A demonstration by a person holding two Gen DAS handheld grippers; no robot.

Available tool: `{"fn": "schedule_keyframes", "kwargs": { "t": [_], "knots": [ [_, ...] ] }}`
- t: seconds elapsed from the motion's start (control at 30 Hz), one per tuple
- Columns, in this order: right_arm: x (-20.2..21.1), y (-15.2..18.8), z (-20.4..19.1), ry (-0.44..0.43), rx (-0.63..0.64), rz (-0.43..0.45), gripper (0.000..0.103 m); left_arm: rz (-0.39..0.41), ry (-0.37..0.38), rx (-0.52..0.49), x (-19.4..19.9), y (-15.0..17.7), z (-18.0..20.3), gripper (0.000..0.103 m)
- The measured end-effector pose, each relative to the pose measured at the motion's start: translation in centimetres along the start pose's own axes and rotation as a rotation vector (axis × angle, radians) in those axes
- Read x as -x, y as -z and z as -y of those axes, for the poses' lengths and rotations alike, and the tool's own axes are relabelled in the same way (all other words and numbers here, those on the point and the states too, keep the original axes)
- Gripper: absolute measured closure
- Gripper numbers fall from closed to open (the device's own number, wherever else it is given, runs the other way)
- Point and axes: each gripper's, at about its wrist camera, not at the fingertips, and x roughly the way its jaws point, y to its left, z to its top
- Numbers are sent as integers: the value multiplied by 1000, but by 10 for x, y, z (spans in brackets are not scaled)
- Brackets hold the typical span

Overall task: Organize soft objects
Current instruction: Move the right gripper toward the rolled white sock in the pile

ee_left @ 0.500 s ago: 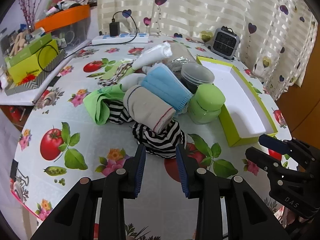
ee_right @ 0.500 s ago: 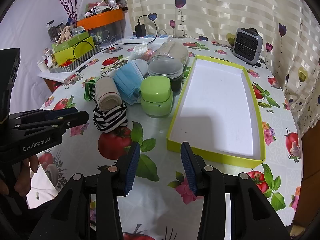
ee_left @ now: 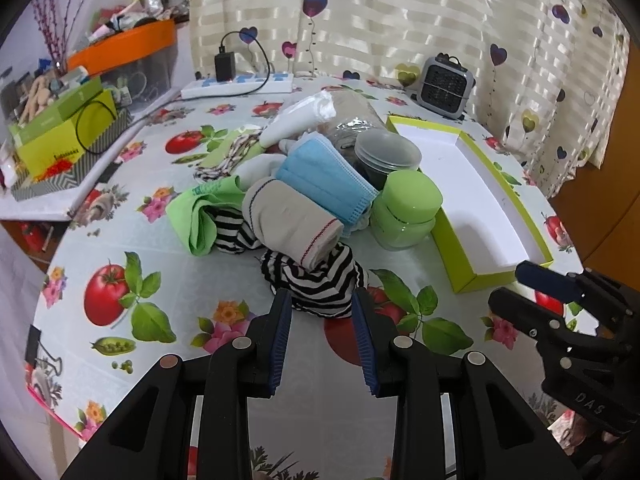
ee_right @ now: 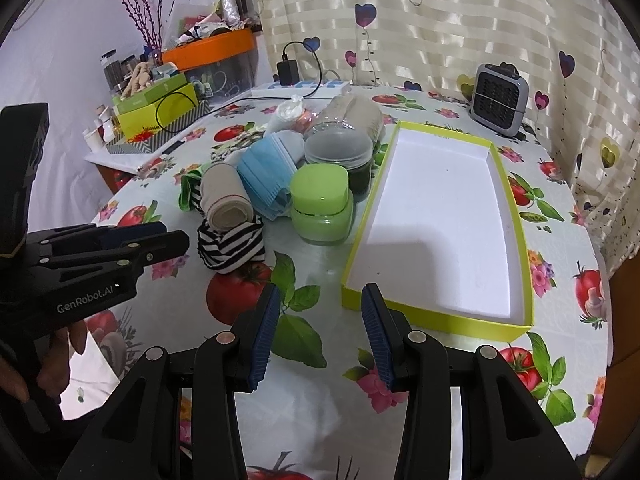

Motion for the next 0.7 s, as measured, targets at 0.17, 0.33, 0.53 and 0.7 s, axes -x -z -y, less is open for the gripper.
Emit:
{"fn": "schedule_keyframes", "kwargs": {
  "t": [0.17,0.33,0.53,0.7],
  "knots": [
    [2,-1,0,3,-2,17,59,12,-5,-10,3,0,3,73],
    [4,-1,-1,-2,6,23,59,2,-2,5,4,1,3,73],
    [6,-1,-2,-6,13,30,59,13,15,17,6,1,0,73],
    [7,-1,-4,-8,21,39,59,16,1,22,7,2,-2,73]
  ]
}}
